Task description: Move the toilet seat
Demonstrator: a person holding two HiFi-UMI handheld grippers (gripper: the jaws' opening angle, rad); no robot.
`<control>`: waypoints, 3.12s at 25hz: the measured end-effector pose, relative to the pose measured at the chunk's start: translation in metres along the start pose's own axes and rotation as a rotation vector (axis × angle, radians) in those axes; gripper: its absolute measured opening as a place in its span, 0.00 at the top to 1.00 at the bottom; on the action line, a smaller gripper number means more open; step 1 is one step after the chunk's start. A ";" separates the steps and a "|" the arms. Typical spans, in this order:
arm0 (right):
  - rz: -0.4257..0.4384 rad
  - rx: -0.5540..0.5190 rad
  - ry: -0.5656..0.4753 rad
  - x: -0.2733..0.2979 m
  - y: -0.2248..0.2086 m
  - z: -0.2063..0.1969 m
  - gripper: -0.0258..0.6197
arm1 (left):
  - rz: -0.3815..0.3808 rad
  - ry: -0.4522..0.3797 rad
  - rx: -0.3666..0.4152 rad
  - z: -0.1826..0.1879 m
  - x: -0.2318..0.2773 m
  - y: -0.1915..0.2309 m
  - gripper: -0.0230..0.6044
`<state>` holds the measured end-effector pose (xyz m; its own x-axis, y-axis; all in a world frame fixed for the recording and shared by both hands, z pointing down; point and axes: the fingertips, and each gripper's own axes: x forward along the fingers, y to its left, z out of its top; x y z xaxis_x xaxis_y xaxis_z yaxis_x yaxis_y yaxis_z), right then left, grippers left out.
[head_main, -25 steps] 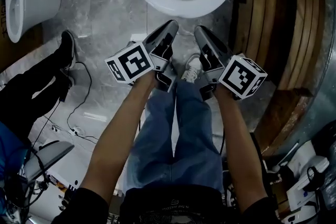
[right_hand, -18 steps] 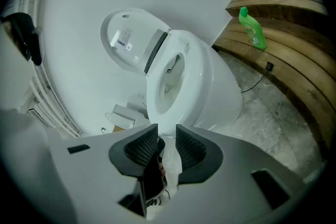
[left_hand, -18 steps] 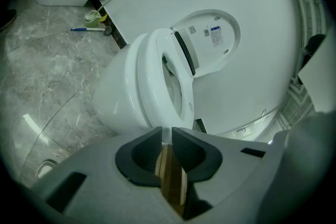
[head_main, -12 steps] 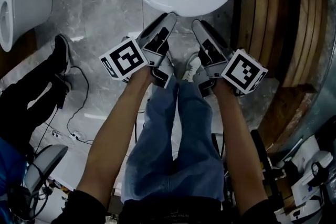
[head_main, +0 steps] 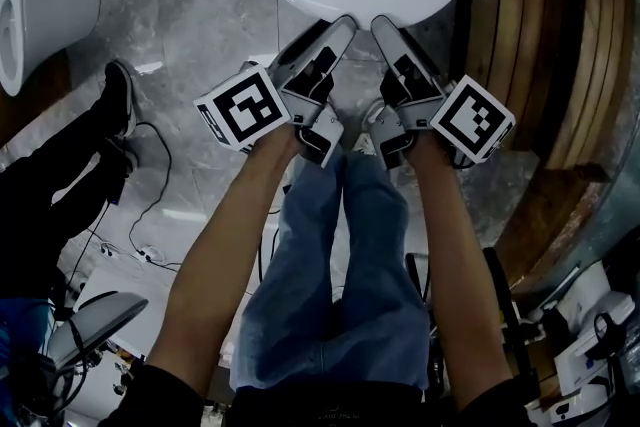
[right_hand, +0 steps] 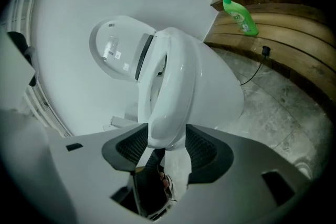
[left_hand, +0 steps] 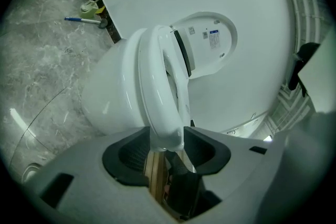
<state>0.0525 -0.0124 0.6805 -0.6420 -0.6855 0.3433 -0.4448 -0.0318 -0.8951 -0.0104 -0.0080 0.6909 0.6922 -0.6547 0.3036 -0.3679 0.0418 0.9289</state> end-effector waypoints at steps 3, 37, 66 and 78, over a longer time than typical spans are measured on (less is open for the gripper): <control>-0.020 0.021 -0.004 -0.002 -0.008 0.002 0.63 | 0.013 -0.005 -0.029 0.001 0.005 0.002 0.67; -0.131 0.337 -0.188 -0.057 0.113 0.044 0.75 | 0.013 0.002 -0.250 0.043 -0.041 -0.133 0.75; -0.054 0.283 -0.328 -0.075 0.261 0.125 0.77 | -0.124 -0.022 -0.189 0.116 -0.060 -0.278 0.78; 0.047 0.192 -0.264 -0.067 0.294 0.164 0.78 | -0.173 -0.072 -0.157 0.151 -0.048 -0.318 0.77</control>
<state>0.0672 -0.0946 0.3472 -0.4638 -0.8536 0.2372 -0.2765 -0.1149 -0.9541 -0.0201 -0.1037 0.3490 0.6888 -0.7139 0.1263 -0.1428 0.0372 0.9890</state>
